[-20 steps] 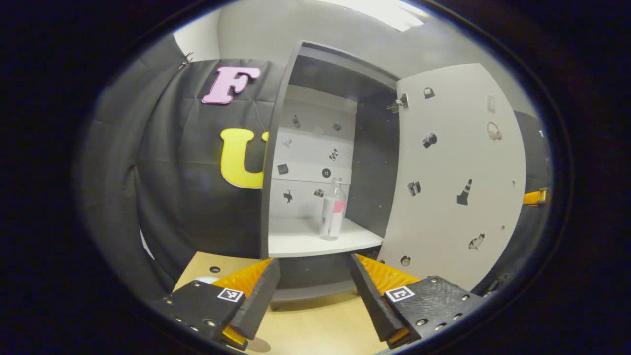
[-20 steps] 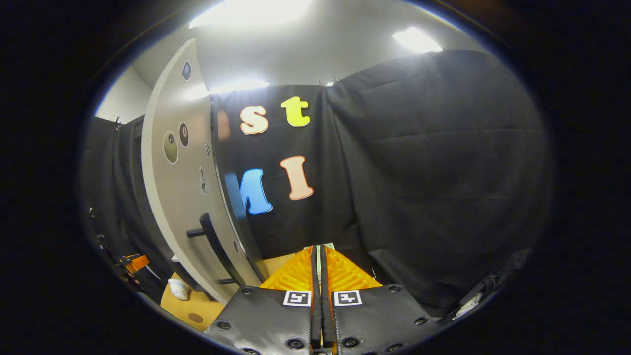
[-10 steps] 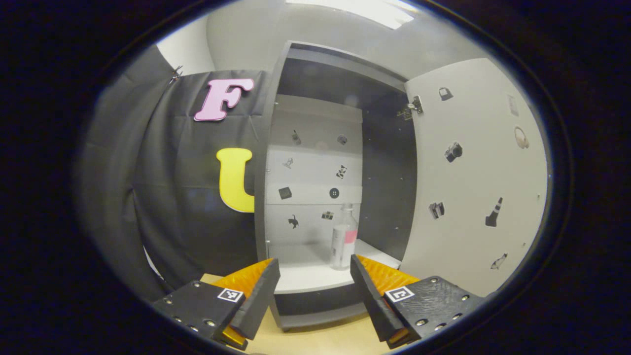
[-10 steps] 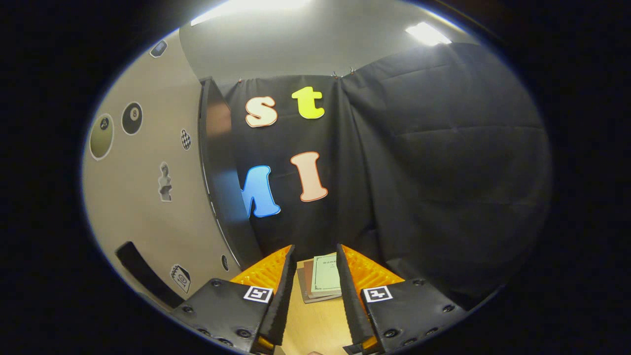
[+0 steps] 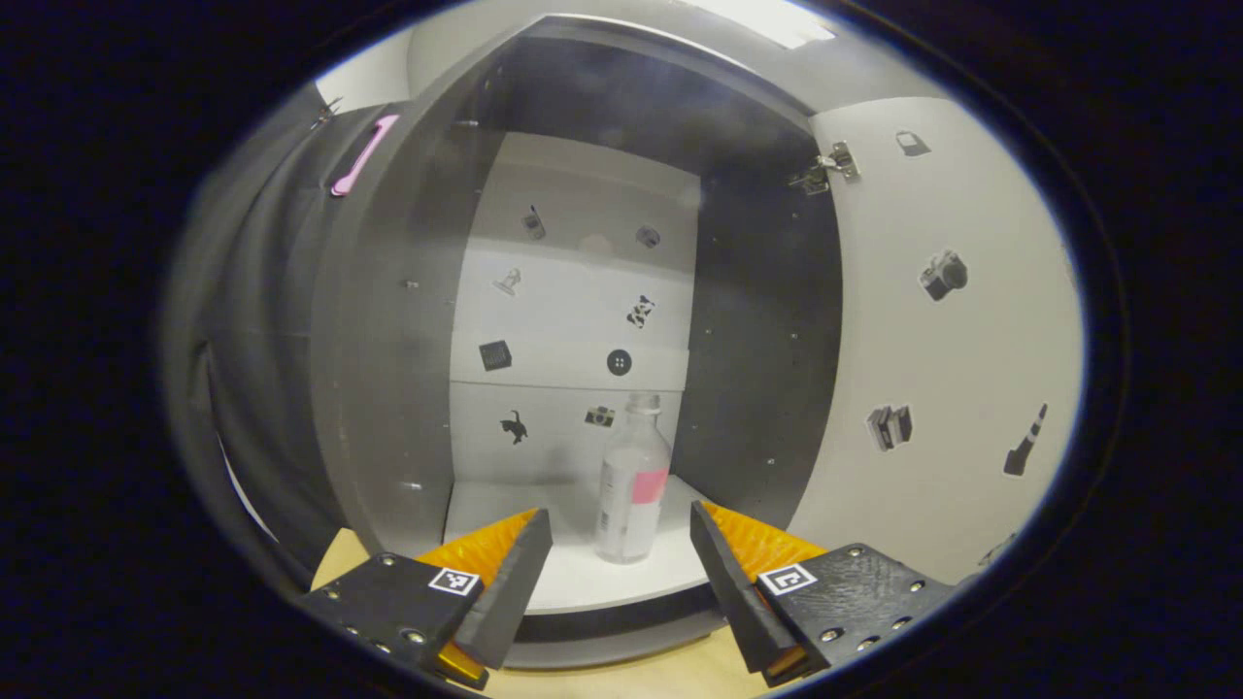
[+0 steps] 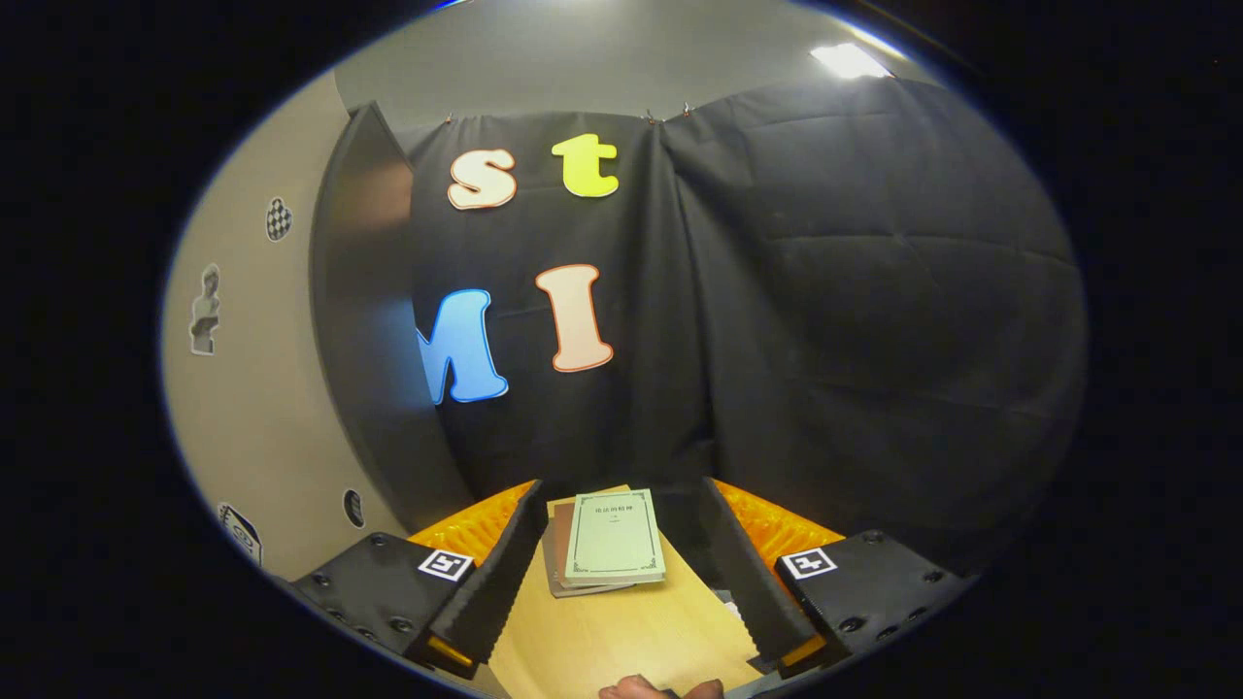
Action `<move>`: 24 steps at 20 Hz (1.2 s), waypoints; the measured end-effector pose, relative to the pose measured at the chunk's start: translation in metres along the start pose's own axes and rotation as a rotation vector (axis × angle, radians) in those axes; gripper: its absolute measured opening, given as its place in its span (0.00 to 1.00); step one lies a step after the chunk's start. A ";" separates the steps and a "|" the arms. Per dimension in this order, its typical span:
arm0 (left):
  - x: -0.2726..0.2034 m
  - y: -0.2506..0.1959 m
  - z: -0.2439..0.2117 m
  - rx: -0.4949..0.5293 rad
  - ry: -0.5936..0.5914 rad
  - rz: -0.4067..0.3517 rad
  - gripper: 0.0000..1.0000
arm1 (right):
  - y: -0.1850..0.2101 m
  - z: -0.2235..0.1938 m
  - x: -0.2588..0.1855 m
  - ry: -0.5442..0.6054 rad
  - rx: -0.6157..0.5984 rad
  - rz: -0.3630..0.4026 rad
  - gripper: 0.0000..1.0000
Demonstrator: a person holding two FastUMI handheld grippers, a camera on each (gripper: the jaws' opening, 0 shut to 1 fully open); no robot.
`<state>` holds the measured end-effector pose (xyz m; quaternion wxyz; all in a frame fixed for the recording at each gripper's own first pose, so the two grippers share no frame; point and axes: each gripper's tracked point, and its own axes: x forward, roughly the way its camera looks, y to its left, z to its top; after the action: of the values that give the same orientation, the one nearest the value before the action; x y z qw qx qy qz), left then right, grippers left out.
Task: Open the cabinet door with the right hand, grasp the bottle in the cabinet with the left hand and place it on the coaster, then close the cabinet door with the right hand.
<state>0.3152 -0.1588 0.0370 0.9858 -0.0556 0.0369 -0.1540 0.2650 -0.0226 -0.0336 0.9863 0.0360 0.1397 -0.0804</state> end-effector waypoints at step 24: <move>0.136 -0.004 -0.022 0.048 -0.023 -0.020 0.88 | -0.025 -0.041 0.053 0.104 0.056 -0.021 0.98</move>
<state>0.4410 -0.2061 0.0082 0.9857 -0.0343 0.0214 -0.1638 0.3003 -0.0509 -0.0892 0.9754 0.0662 0.1889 -0.0928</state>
